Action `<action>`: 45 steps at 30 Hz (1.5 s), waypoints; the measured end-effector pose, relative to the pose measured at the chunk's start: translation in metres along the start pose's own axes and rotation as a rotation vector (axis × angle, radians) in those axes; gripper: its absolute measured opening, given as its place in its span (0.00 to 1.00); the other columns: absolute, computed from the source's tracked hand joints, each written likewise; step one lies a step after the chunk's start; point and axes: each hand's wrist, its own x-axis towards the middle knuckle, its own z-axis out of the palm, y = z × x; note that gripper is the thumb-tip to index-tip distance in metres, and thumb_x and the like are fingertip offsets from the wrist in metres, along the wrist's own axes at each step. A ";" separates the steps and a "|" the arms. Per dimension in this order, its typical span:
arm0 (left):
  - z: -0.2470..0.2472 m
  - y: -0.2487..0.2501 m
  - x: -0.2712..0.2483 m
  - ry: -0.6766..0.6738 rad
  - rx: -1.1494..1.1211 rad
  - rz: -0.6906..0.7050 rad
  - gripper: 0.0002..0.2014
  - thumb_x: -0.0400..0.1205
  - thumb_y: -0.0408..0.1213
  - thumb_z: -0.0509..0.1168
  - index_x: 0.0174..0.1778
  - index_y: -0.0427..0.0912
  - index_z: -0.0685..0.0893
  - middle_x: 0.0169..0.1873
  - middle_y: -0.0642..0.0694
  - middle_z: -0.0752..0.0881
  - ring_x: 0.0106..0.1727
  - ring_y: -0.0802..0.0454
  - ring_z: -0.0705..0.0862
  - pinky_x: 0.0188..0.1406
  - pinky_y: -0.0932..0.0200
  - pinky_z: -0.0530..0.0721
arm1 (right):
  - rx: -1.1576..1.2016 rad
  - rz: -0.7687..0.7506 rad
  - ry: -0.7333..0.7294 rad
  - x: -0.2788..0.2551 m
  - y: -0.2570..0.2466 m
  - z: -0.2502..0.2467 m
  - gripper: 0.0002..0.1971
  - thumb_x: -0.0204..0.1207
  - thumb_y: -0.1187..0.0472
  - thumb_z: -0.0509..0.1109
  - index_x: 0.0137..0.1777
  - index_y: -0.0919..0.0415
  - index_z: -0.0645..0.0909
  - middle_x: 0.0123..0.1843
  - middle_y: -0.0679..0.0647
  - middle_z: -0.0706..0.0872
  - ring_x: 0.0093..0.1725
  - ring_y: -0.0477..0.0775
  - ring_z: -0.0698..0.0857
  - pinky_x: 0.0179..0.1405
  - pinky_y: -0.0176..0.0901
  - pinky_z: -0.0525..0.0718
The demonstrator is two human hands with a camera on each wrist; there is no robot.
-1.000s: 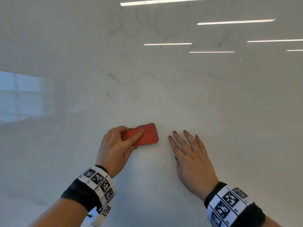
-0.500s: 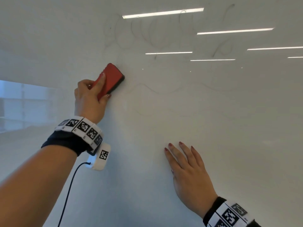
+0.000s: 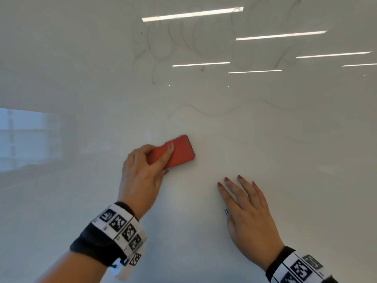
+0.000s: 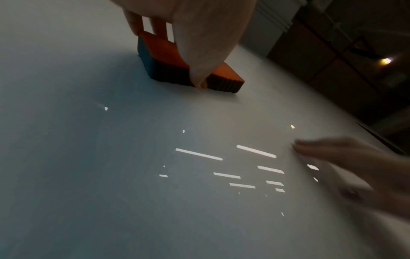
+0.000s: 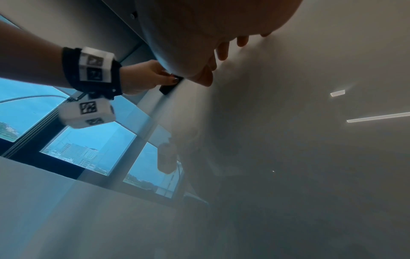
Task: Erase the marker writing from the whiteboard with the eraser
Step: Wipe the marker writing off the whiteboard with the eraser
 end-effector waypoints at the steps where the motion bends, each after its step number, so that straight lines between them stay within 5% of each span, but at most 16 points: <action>1: 0.002 0.004 -0.006 -0.030 -0.001 0.018 0.25 0.80 0.44 0.62 0.75 0.56 0.73 0.61 0.37 0.74 0.59 0.38 0.73 0.57 0.39 0.77 | 0.014 0.018 0.018 0.001 -0.003 -0.001 0.27 0.75 0.58 0.57 0.76 0.57 0.73 0.74 0.54 0.74 0.77 0.62 0.67 0.74 0.63 0.63; 6: 0.001 0.007 -0.002 -0.040 -0.069 0.116 0.24 0.78 0.37 0.68 0.72 0.53 0.76 0.62 0.39 0.77 0.61 0.38 0.75 0.61 0.39 0.78 | 0.047 -0.037 0.114 0.039 -0.026 -0.008 0.30 0.77 0.53 0.63 0.80 0.51 0.64 0.79 0.56 0.67 0.79 0.62 0.63 0.76 0.63 0.61; 9: -0.001 0.006 0.011 -0.083 -0.124 0.205 0.32 0.76 0.36 0.71 0.77 0.48 0.69 0.64 0.43 0.77 0.65 0.41 0.75 0.66 0.39 0.75 | 0.014 -0.064 0.106 0.073 -0.036 -0.016 0.33 0.77 0.52 0.66 0.82 0.51 0.61 0.83 0.55 0.61 0.82 0.62 0.57 0.77 0.65 0.61; 12: -0.001 0.009 0.020 -0.091 -0.176 0.212 0.37 0.76 0.37 0.70 0.80 0.48 0.60 0.68 0.49 0.74 0.72 0.46 0.71 0.73 0.40 0.69 | -0.046 -0.094 0.097 0.099 -0.039 -0.019 0.28 0.80 0.48 0.61 0.79 0.53 0.65 0.80 0.55 0.67 0.81 0.59 0.61 0.76 0.64 0.61; 18: -0.002 0.000 0.005 -0.094 -0.098 -0.044 0.50 0.71 0.61 0.67 0.83 0.43 0.50 0.79 0.39 0.60 0.81 0.42 0.56 0.77 0.40 0.62 | -0.143 -0.238 0.178 0.115 -0.017 -0.018 0.26 0.76 0.57 0.69 0.75 0.51 0.73 0.68 0.64 0.78 0.64 0.65 0.76 0.66 0.57 0.68; 23: 0.011 -0.002 -0.018 -0.273 0.041 -0.095 0.54 0.68 0.73 0.58 0.83 0.42 0.49 0.82 0.41 0.49 0.83 0.43 0.47 0.77 0.39 0.58 | -0.183 -0.150 0.256 0.151 0.005 -0.045 0.25 0.79 0.54 0.66 0.76 0.55 0.72 0.70 0.66 0.76 0.63 0.69 0.75 0.60 0.62 0.75; 31: 0.017 -0.002 -0.027 -0.316 0.083 -0.092 0.50 0.74 0.73 0.49 0.83 0.42 0.45 0.83 0.42 0.44 0.83 0.45 0.42 0.77 0.42 0.56 | -0.121 0.112 0.374 0.191 -0.004 -0.059 0.27 0.78 0.57 0.67 0.77 0.59 0.70 0.69 0.68 0.75 0.64 0.71 0.74 0.61 0.64 0.73; 39: 0.018 0.000 -0.025 -0.301 0.068 -0.080 0.51 0.73 0.72 0.53 0.83 0.40 0.49 0.82 0.40 0.49 0.83 0.42 0.49 0.76 0.40 0.60 | -0.198 -0.223 0.253 0.122 -0.031 -0.009 0.30 0.73 0.62 0.69 0.77 0.60 0.70 0.68 0.66 0.76 0.61 0.68 0.74 0.59 0.60 0.74; 45: 0.017 0.002 -0.025 -0.316 0.085 -0.092 0.51 0.73 0.73 0.51 0.83 0.40 0.49 0.82 0.40 0.48 0.83 0.43 0.48 0.78 0.41 0.58 | -0.295 -0.331 0.228 0.152 -0.008 -0.037 0.30 0.73 0.62 0.70 0.76 0.60 0.71 0.65 0.68 0.78 0.57 0.69 0.77 0.54 0.60 0.77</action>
